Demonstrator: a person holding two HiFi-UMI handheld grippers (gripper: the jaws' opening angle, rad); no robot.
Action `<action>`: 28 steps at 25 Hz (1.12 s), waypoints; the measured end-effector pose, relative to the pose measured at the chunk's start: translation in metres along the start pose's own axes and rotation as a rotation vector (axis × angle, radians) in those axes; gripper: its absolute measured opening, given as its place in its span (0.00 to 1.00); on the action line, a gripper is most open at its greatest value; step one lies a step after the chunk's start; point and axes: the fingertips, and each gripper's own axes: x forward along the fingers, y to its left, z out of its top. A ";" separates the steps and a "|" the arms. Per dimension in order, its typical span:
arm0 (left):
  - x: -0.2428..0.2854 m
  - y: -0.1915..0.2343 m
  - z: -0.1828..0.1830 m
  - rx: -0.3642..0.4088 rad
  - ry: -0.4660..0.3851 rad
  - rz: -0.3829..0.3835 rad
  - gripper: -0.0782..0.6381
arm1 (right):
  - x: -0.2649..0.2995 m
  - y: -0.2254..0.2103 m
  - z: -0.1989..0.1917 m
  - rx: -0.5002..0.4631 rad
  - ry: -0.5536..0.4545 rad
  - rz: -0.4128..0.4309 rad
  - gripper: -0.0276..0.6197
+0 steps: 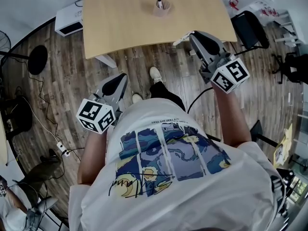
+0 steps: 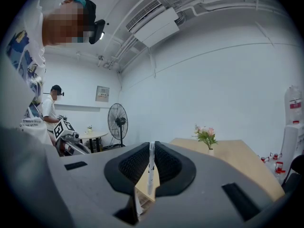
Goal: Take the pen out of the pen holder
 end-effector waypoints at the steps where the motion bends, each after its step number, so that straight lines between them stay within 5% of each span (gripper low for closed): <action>1: 0.000 0.000 0.000 0.000 0.001 0.002 0.12 | 0.000 -0.001 0.000 0.001 0.000 0.000 0.09; 28: 0.036 0.014 0.011 -0.001 0.027 -0.017 0.12 | 0.015 -0.039 -0.007 0.014 0.010 -0.020 0.09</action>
